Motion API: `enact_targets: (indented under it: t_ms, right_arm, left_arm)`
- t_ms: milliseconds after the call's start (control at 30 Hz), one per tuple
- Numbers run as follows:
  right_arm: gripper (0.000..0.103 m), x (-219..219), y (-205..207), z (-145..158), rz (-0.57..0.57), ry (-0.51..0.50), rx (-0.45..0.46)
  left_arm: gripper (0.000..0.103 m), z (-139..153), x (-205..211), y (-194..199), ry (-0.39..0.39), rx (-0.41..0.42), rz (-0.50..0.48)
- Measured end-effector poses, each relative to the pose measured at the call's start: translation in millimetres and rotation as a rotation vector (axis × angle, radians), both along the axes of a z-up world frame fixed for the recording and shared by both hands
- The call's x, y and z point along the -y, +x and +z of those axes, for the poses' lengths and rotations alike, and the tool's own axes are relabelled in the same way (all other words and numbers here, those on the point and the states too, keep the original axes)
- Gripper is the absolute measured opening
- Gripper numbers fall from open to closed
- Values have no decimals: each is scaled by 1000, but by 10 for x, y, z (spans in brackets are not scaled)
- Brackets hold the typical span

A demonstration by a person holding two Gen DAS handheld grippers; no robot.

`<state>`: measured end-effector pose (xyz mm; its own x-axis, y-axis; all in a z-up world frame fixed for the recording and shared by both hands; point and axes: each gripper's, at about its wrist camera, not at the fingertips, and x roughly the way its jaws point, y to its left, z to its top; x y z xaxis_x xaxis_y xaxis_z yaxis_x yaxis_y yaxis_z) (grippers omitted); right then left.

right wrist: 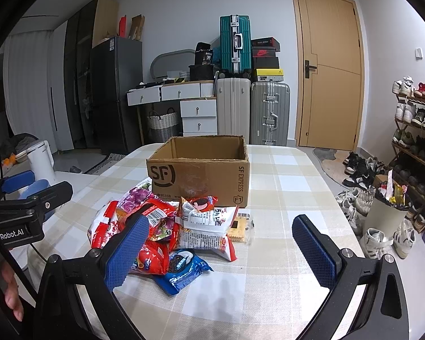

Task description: Organize snacks

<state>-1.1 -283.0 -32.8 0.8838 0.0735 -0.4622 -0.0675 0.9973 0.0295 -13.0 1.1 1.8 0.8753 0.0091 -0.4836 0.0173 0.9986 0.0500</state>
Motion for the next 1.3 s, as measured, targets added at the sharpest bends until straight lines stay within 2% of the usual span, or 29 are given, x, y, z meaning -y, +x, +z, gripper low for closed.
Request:
enact_targets:
  t_ms: [700, 900, 1067, 1100, 1200, 1300]
  right_arm:
    - [103, 24, 19, -28, -14, 11, -9]
    - [103, 29, 38, -43, 18, 30, -32]
    - [103, -20, 89, -102, 95, 61, -77]
    - [103, -68, 100, -119, 118, 46, -85]
    - [103, -258, 154, -188, 209, -6, -128]
    - [103, -481, 216, -315, 293, -62, -184]
  left_arm:
    - [102, -53, -107, 71, -11, -33, 21]
    - [102, -140, -334, 180, -72, -90, 52]
    - [102, -309, -501, 356, -115, -175, 26]
    - [102, -349, -540, 390, -133, -192, 13]
    - [102, -507, -655, 567, -267, -308, -83]
    - [102, -587, -695, 687, -319, -363, -106]
